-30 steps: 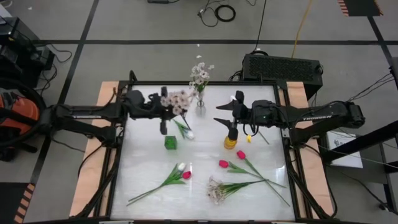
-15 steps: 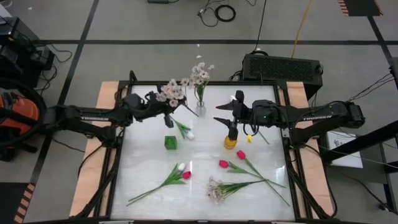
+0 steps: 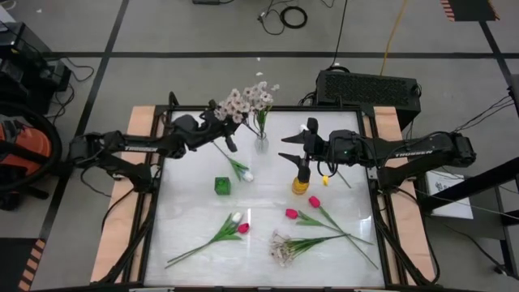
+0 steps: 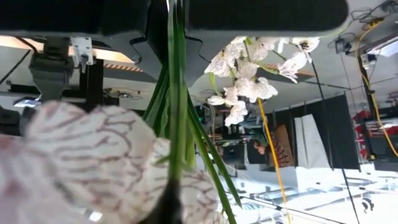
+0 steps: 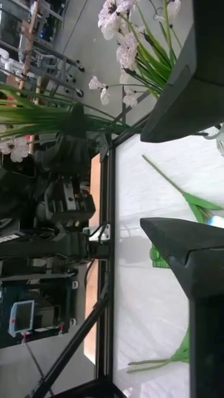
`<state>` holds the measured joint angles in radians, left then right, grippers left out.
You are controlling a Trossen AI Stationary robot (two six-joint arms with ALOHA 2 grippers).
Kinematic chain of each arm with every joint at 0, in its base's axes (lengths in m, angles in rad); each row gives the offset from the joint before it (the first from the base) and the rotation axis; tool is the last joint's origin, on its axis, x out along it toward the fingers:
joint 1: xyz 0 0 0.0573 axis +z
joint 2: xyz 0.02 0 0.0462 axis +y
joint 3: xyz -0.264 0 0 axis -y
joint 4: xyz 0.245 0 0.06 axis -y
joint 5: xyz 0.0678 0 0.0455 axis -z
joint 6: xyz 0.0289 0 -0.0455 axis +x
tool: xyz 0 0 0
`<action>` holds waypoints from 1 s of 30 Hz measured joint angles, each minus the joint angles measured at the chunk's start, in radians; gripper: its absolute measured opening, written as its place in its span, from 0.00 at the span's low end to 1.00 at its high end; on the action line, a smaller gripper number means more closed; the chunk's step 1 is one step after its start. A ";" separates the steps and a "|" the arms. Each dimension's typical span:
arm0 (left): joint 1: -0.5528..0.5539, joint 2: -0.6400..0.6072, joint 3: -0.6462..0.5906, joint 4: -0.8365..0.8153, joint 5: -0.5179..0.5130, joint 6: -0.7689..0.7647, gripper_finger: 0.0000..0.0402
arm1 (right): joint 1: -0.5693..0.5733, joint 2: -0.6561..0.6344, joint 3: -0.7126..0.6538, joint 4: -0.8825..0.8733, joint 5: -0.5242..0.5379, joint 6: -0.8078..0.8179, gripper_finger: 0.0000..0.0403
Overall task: Sort flowers into vase by color
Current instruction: Put the top white flowers into the transparent vase
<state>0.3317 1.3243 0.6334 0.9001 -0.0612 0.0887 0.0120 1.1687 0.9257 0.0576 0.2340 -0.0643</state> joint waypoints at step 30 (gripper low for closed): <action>0.036 0.077 0.000 0.061 0.004 -0.005 0.07 | 0.001 0.024 0.000 -0.009 0.000 0.038 0.50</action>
<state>0.3679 1.4012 0.6338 0.9616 -0.0570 0.0834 0.0132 1.1931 0.9257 0.0486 0.2337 -0.0264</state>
